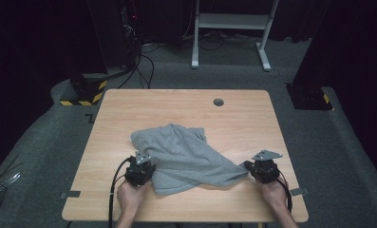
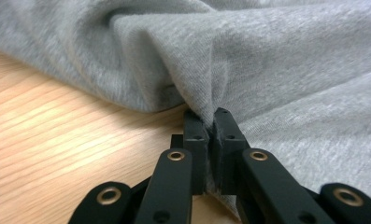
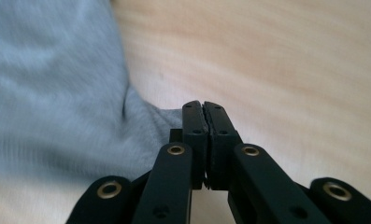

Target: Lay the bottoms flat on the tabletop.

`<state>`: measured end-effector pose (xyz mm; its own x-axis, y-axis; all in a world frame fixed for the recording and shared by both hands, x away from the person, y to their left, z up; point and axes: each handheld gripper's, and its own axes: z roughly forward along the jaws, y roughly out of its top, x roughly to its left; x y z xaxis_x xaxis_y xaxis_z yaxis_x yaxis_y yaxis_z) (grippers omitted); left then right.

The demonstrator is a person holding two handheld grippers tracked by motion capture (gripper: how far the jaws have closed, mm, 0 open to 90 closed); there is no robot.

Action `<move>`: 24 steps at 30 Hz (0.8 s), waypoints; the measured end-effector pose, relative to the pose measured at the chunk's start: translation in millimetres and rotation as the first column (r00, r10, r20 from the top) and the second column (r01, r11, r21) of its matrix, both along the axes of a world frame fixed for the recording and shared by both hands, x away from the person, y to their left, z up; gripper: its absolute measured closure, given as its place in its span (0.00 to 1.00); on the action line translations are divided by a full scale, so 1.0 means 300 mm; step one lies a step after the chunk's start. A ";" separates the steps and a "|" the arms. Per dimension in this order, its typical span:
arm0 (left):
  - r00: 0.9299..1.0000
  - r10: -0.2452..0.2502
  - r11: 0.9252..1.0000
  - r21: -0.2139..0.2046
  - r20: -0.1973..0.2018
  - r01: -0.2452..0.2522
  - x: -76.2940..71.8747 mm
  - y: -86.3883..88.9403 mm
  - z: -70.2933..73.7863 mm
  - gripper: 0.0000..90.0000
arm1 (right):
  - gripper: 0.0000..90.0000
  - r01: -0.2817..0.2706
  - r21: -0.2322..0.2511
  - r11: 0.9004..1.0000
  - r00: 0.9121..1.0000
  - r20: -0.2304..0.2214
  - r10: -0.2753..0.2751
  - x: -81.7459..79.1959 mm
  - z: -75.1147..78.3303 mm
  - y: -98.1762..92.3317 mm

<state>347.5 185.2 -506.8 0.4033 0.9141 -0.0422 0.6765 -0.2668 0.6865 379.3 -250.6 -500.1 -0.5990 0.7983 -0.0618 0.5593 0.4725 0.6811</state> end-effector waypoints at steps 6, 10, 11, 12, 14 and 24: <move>1.000 -0.012 0.999 -0.042 -0.015 0.012 0.001 -0.029 -0.003 0.65 | 0.73 -0.041 0.068 0.997 0.998 0.049 0.038 0.009 0.010 0.077; 1.000 -0.006 1.000 -0.013 -0.014 0.006 0.003 -0.044 -0.002 0.62 | 0.67 -0.098 0.108 0.989 0.995 0.021 0.097 0.053 0.023 0.157; 1.000 -0.005 1.000 -0.013 -0.015 0.005 0.004 -0.048 -0.002 0.62 | 0.67 -0.111 0.119 0.987 0.994 0.018 0.109 0.061 0.024 0.174; 1.000 -0.009 1.000 -0.015 -0.018 0.009 0.006 -0.048 -0.002 0.72 | 0.69 -0.138 0.144 0.980 0.990 0.001 0.139 0.080 0.019 0.212; 1.000 -0.022 1.000 -0.018 -0.018 0.021 0.011 -0.047 -0.002 0.78 | 0.76 -0.151 0.148 0.977 0.988 -0.016 0.155 0.090 0.011 0.227; 0.997 -0.006 1.000 -0.019 0.071 0.007 0.062 -0.027 0.077 0.95 | 1.00 -0.104 0.142 0.984 0.994 0.042 0.099 0.067 0.023 0.141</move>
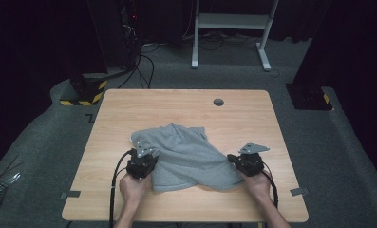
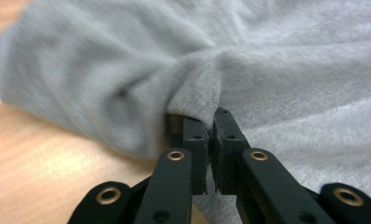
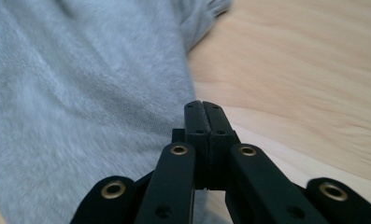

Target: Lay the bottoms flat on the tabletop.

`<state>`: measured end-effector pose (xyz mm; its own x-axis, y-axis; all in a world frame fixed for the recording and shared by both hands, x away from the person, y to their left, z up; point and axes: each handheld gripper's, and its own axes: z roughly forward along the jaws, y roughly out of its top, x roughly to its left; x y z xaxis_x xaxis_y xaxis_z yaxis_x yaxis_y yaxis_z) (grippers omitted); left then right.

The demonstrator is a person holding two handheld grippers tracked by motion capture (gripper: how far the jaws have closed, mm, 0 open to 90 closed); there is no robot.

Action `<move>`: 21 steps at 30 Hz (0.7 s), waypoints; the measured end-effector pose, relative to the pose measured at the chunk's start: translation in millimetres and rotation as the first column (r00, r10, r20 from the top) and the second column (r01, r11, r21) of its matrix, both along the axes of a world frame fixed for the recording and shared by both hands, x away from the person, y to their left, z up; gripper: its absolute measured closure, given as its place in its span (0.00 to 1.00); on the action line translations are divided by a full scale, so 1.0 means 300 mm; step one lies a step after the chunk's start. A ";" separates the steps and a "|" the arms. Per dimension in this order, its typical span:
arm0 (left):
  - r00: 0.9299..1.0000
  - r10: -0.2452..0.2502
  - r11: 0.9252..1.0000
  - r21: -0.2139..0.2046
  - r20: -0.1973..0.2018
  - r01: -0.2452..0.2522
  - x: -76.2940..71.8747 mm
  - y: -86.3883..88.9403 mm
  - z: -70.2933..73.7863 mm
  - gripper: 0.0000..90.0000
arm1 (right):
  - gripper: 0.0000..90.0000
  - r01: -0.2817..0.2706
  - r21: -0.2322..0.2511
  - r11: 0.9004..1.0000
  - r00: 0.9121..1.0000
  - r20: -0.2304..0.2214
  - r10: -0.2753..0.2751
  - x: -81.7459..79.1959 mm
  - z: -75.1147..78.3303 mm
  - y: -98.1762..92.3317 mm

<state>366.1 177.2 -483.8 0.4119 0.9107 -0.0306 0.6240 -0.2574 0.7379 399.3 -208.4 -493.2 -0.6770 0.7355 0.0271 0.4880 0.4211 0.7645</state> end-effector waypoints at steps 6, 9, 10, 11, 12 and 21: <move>0.997 -0.050 0.999 -0.016 -0.051 0.049 -0.011 -0.032 -0.006 0.72 | 0.92 0.054 -0.039 0.998 0.998 0.023 -0.054 -0.036 0.000 -0.045; 0.995 -0.044 0.999 -0.013 -0.086 0.043 -0.052 -0.034 -0.035 0.61 | 0.80 0.052 -0.021 0.998 0.998 0.037 -0.051 -0.043 0.002 -0.042; 0.995 -0.040 0.999 -0.020 -0.089 0.038 -0.068 -0.033 -0.046 0.56 | 0.68 0.047 -0.014 0.999 0.998 0.046 -0.046 -0.047 0.003 -0.025; 0.995 -0.042 0.999 -0.029 -0.093 0.039 -0.083 -0.033 -0.056 0.56 | 0.68 0.047 -0.014 0.999 0.998 0.046 -0.046 -0.047 0.003 -0.025; 0.995 -0.040 0.999 -0.028 -0.095 0.038 -0.094 -0.035 -0.066 0.57 | 0.64 0.026 -0.022 0.999 0.999 0.044 -0.025 -0.045 -0.001 -0.003; 0.991 -0.080 0.996 0.021 -0.110 0.083 -0.033 -0.060 -0.076 0.94 | 0.94 -0.042 -0.130 0.991 0.999 -0.026 0.039 -0.012 -0.051 0.055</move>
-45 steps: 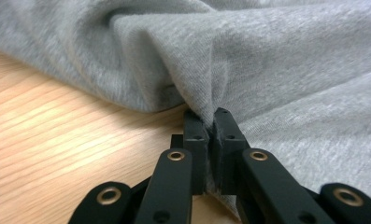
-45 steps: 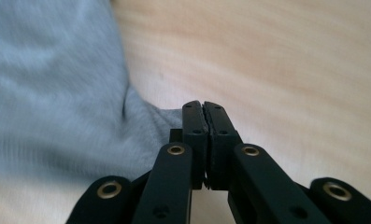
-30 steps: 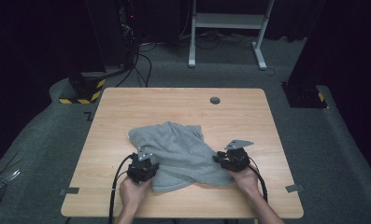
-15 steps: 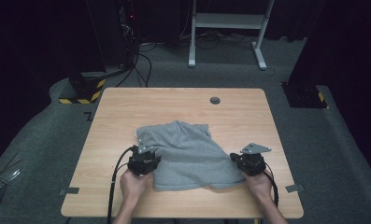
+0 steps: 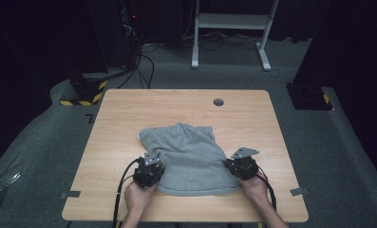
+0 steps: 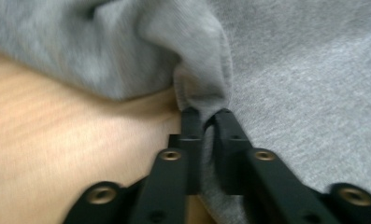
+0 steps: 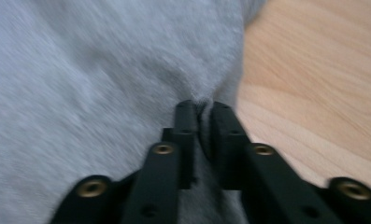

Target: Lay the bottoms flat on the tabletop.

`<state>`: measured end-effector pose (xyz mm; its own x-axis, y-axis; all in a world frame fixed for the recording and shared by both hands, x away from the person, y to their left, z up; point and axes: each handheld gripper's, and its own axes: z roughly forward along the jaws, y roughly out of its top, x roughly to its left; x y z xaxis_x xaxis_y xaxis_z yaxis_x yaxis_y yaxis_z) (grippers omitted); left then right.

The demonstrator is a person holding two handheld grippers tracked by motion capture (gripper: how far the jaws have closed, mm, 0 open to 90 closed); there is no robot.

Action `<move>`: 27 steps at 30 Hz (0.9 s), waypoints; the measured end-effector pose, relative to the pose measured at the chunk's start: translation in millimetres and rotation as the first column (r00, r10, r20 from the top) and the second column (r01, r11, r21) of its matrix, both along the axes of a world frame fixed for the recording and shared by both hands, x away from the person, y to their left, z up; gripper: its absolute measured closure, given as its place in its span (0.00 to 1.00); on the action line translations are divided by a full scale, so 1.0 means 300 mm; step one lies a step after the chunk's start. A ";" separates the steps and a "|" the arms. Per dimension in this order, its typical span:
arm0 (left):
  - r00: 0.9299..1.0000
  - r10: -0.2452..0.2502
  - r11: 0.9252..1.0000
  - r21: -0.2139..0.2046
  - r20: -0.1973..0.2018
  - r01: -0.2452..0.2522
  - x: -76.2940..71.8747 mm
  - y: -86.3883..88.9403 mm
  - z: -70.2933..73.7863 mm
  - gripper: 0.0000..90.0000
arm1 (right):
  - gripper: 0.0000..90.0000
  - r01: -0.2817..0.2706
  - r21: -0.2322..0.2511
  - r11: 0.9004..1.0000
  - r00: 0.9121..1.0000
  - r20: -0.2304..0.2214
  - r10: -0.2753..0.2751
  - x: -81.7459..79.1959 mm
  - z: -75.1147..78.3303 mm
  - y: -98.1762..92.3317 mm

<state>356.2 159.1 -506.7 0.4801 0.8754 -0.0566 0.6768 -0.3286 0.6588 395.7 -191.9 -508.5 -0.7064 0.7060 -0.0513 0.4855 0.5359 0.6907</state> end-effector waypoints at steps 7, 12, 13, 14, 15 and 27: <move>0.998 0.052 0.995 0.079 0.036 -0.055 0.086 0.069 0.085 0.96 | 0.95 0.061 -0.022 0.998 0.998 -0.002 -0.061 0.006 -0.008 -0.019; 0.999 0.021 0.997 0.069 0.040 -0.024 0.034 0.065 0.077 0.91 | 0.82 0.022 0.001 1.000 1.000 -0.018 -0.022 -0.012 -0.008 0.004; 1.000 0.012 0.999 0.048 0.027 -0.013 0.027 0.069 0.077 0.98 | 0.83 0.006 0.003 1.000 1.000 -0.022 -0.006 -0.017 -0.010 0.015; 1.000 0.003 1.000 0.030 0.019 -0.004 0.023 0.070 0.083 0.98 | 0.83 0.006 0.003 1.000 1.000 -0.022 -0.006 -0.017 -0.010 0.015; 1.000 -0.005 1.000 0.015 0.019 0.005 0.020 0.064 0.097 0.99 | 0.84 -0.010 0.006 1.000 0.999 -0.031 0.010 -0.018 -0.011 0.026; 0.965 -0.249 0.965 0.059 -0.086 0.255 0.085 -0.222 0.080 0.87 | 0.84 -0.014 0.016 1.000 0.999 -0.039 0.014 -0.017 -0.015 0.036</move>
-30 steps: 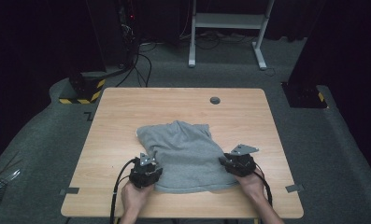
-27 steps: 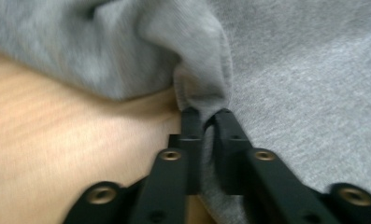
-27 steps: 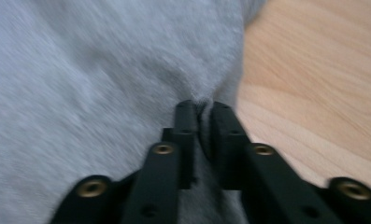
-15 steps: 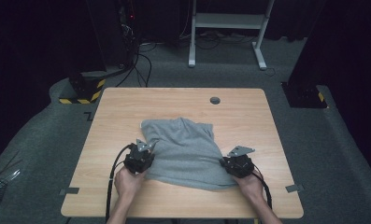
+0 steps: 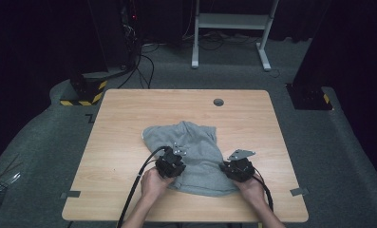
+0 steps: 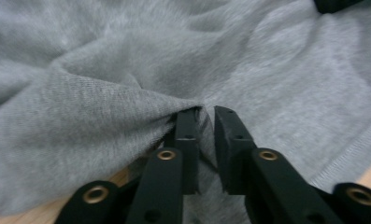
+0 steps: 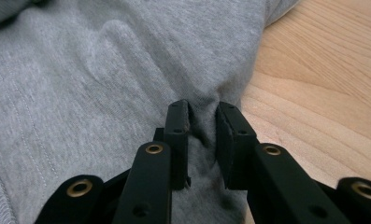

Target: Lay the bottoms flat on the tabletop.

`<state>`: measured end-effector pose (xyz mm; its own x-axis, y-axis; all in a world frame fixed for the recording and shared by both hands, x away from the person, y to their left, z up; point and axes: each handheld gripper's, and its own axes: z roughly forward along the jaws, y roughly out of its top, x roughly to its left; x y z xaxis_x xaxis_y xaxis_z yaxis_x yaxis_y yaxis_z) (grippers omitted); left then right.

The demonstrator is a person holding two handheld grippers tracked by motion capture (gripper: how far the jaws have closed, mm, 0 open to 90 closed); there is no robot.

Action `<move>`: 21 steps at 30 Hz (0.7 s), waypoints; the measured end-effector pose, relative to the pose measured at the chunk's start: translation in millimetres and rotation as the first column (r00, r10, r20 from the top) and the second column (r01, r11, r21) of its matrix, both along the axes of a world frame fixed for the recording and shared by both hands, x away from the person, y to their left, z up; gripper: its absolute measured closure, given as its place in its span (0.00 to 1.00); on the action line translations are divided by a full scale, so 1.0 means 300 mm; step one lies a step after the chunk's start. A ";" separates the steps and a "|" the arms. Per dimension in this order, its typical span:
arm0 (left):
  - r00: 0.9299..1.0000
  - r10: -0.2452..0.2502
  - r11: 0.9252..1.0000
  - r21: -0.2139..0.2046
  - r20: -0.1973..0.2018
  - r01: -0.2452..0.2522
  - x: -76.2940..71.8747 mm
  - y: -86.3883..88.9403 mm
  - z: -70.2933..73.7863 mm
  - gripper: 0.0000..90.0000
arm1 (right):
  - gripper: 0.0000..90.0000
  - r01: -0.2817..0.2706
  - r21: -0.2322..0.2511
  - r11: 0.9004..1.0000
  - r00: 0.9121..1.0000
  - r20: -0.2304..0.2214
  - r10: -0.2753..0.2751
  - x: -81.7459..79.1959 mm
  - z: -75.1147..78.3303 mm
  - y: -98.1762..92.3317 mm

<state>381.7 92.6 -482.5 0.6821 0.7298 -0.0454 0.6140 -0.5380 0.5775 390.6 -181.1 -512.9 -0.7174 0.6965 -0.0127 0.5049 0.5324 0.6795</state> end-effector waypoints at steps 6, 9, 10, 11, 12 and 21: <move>0.996 0.062 0.994 -0.091 0.060 -0.057 -0.046 0.087 0.038 0.70 | 0.84 0.004 0.009 1.000 1.000 -0.001 -0.004 0.002 -0.002 -0.003; 0.991 0.104 0.989 -0.115 0.079 -0.095 -0.067 0.142 0.063 0.66 | 0.83 0.009 0.006 1.000 1.000 0.001 -0.009 0.005 -0.002 -0.002; 0.990 0.118 0.987 -0.118 0.082 -0.108 -0.073 0.158 0.064 0.65 | 0.83 0.010 0.009 1.000 1.000 0.002 -0.010 0.006 -0.003 -0.003; 0.989 0.127 0.986 -0.117 0.079 -0.117 -0.079 0.171 0.060 0.65 | 0.82 0.013 0.015 1.000 1.000 -0.001 -0.013 0.007 -0.004 -0.005; 0.985 0.155 0.983 -0.112 0.079 -0.146 -0.091 0.194 0.037 0.64 | 0.82 0.017 0.024 1.000 1.000 -0.004 -0.017 0.007 -0.005 -0.008; 0.979 0.197 0.978 -0.074 0.057 -0.193 -0.107 0.207 -0.042 0.59 | 0.80 0.018 0.026 1.000 1.000 -0.004 -0.017 0.009 -0.006 -0.011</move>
<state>349.7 154.6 -495.2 0.5300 0.8459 -0.0607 0.6642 -0.3695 0.6499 393.2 -184.3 -514.7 -0.7051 0.7090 0.0086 0.5166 0.5054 0.6912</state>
